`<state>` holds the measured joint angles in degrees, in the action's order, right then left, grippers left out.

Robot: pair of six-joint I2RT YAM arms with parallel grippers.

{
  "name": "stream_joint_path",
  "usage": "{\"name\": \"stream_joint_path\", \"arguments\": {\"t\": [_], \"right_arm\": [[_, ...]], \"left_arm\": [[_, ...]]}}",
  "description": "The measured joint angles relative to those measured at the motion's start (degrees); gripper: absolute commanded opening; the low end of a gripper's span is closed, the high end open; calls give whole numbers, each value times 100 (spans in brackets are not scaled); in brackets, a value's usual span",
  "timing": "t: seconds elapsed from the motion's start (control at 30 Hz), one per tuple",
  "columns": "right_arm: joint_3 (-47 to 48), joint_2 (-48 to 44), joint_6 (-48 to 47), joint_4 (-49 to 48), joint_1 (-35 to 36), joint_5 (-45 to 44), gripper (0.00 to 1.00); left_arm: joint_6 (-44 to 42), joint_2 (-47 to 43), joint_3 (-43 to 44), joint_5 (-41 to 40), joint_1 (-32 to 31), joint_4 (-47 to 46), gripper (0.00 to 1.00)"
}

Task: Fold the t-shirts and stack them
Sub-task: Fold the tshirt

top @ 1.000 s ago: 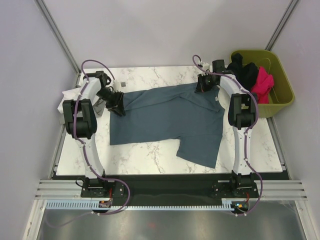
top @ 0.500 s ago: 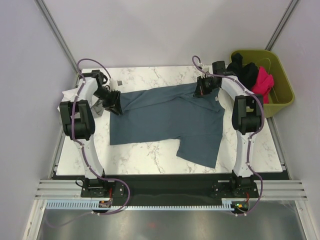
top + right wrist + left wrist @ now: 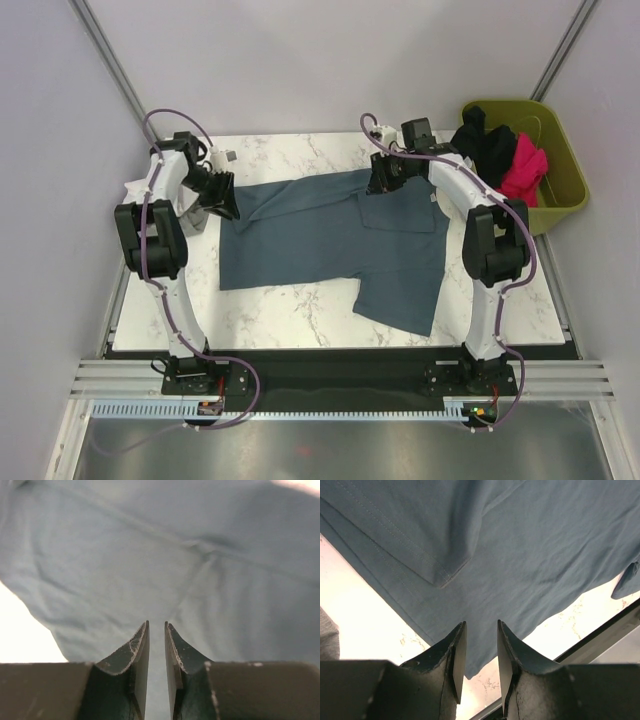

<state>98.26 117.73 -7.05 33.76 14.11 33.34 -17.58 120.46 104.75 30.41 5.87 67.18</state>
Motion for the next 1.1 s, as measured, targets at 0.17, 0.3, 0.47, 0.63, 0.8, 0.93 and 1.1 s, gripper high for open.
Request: {"name": "stream_joint_path", "arguments": {"t": [0.17,0.3,0.47,0.63,0.8,0.93,1.1], "right_arm": [[866,463,44,-90,-264,-339,27],[1362,1027,70,-258,-516,-522,27],[1613,1679,68,-278,-745,-732,27],[1635,1875,68,-232,-787,-813,27],[1694,1875,68,-269,-772,-831,27],[1692,1875,28,-286,-756,-890,27],[1648,1873,-26,-293,-756,-979,27]], "left_arm": [[26,238,66,-160,-7,-24,38],[26,463,72,-315,-7,-17,42],[24,793,168,-461,-7,7,43],[24,1021,251,-485,-15,15,43],[24,1228,372,-474,-48,26,43],[26,1419,608,-431,-81,114,39],[26,1554,822,-424,-149,151,31]]}}
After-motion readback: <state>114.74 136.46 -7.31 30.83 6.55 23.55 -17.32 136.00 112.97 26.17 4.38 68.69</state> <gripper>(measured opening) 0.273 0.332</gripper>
